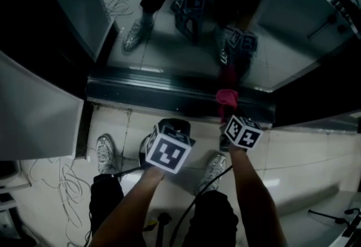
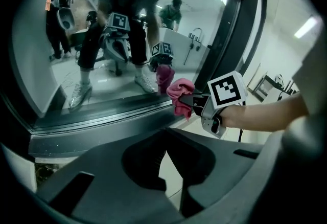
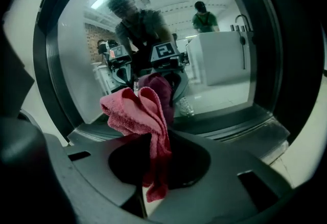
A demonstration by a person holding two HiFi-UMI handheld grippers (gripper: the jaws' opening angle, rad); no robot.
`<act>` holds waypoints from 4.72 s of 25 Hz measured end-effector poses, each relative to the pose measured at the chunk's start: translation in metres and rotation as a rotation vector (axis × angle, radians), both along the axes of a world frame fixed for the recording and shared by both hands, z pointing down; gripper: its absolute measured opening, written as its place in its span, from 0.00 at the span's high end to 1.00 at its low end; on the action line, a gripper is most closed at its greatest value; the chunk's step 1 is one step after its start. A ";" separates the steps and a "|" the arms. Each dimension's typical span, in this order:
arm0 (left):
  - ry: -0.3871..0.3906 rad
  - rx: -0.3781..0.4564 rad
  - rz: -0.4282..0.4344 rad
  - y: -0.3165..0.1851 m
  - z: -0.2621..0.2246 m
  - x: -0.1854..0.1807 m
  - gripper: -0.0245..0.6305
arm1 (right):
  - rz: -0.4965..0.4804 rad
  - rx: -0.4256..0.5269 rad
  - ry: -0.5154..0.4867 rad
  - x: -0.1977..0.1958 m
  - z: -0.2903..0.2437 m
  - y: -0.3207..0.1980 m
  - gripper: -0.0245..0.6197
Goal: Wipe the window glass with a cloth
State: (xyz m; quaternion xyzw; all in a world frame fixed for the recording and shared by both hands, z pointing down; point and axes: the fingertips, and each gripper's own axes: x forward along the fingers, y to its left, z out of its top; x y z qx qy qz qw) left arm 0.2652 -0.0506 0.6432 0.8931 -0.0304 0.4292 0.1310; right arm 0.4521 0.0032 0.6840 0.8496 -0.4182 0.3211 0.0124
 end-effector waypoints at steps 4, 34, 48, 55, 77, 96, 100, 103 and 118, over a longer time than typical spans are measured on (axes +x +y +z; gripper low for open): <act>0.009 0.001 0.035 0.017 0.002 0.016 0.95 | 0.055 0.008 -0.002 0.024 0.001 0.030 0.88; 0.101 -0.020 0.157 0.084 0.009 0.063 0.95 | 0.484 0.076 -0.021 0.117 -0.005 0.207 0.88; 0.274 0.151 0.156 0.068 -0.117 0.068 0.95 | 0.231 0.260 0.135 0.046 -0.171 0.146 0.87; 0.377 0.238 0.109 0.046 -0.195 0.045 0.95 | 0.099 0.396 0.210 -0.007 -0.262 0.103 0.87; 0.722 0.246 0.081 0.110 -0.403 -0.067 0.95 | -0.229 0.568 0.484 -0.195 -0.482 0.124 0.87; 0.754 0.280 0.136 0.189 -0.411 -0.125 0.95 | -0.390 0.557 0.467 -0.282 -0.477 0.196 0.87; 0.751 0.271 0.115 0.197 -0.408 -0.130 0.95 | -0.402 0.555 0.451 -0.292 -0.473 0.202 0.87; 0.748 0.281 0.104 0.204 -0.406 -0.130 0.95 | -0.389 0.550 0.446 -0.291 -0.470 0.209 0.87; 0.755 0.287 0.044 0.206 -0.404 -0.138 0.95 | -0.393 0.537 0.444 -0.288 -0.466 0.210 0.87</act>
